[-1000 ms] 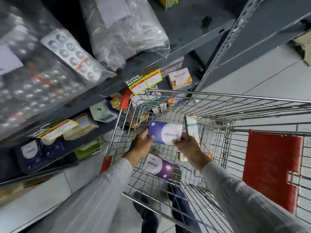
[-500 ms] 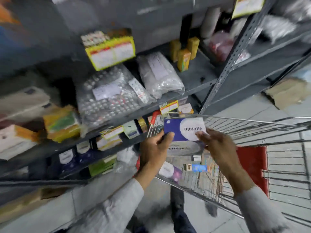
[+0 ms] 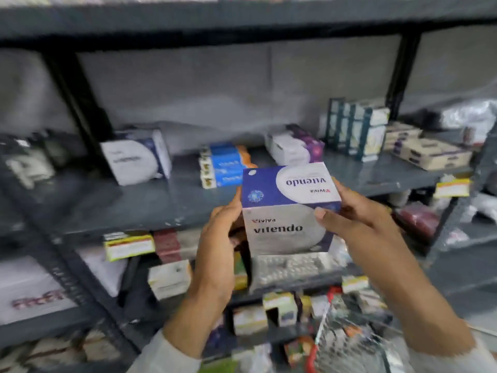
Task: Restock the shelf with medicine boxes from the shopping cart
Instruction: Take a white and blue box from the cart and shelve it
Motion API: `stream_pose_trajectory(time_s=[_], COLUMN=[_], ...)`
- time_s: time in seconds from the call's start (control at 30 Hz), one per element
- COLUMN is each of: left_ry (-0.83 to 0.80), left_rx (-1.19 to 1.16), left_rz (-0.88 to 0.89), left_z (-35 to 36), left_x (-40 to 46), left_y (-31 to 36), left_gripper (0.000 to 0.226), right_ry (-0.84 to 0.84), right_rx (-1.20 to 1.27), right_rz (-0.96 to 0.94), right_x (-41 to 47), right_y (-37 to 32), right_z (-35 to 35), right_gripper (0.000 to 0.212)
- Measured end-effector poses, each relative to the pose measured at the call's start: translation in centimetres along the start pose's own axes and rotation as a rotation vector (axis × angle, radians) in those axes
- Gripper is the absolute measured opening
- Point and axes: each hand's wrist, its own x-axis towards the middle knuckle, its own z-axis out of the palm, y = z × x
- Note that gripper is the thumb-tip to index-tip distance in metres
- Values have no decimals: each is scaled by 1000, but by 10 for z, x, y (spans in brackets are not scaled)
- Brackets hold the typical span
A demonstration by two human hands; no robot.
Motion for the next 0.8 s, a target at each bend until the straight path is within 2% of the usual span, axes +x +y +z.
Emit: stream_pose_trajectory(time_s=[0.13, 0.27, 0.43, 0.63, 0.8], left_ry=[104, 194, 309, 360, 365], left_rx=[6, 33, 79, 102, 104], left_rz=[46, 85, 68, 54, 24], left_z=[-66, -130, -194, -229, -233], left_x=[20, 43, 84, 115, 123], left_y=[53, 92, 119, 110, 97], left_gripper=[30, 34, 30, 25, 17], right_ry=[-112, -147, -202, -249, -271], right_rx=[101, 132, 166, 139, 53], right_rz=[-44, -94, 13, 92, 131], right_x=[54, 101, 146, 184, 198], right_y=[-23, -35, -29, -19, -3], right_z=[82, 173, 267, 315, 327], right_gripper=[46, 42, 40, 39, 47])
